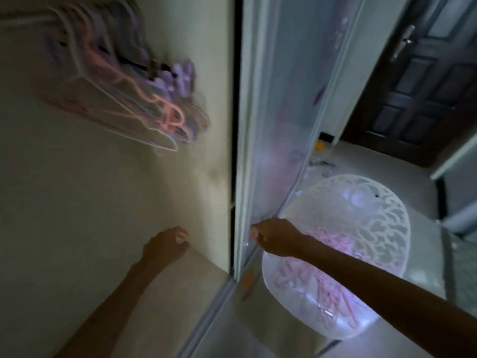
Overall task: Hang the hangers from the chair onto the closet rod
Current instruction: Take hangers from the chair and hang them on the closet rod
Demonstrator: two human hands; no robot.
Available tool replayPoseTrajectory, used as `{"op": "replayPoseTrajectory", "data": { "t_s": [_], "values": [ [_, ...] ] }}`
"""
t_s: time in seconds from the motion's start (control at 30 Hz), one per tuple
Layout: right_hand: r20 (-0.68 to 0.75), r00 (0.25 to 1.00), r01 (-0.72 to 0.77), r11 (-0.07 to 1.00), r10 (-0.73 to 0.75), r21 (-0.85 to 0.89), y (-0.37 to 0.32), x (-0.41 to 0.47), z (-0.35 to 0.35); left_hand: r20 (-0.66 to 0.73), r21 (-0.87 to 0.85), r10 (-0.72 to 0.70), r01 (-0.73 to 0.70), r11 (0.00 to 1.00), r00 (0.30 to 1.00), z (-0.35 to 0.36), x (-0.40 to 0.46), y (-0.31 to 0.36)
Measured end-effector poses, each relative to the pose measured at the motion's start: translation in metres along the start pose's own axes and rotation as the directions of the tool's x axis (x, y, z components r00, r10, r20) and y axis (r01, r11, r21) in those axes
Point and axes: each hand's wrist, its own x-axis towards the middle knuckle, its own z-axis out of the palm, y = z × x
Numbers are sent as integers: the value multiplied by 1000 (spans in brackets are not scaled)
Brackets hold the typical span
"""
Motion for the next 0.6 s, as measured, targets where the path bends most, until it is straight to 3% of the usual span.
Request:
{"op": "replayPoseTrajectory", "data": {
  "t_s": [0.17,0.3,0.5,0.6],
  "values": [
    [172,938,-309,951,300,26,125,-80,45,271,-107,40,-11,994,962,120,15,75],
    [250,856,-484,872,452,78,204,-119,74,394,-168,52,16,986,918,200,26,130],
    [330,747,-644,751,577,146,275,-145,112,537,-169,25,78,983,843,278,42,175],
    [358,703,-697,696,615,173,304,-141,130,606,-160,-51,184,970,794,306,63,194]
  ]
}}
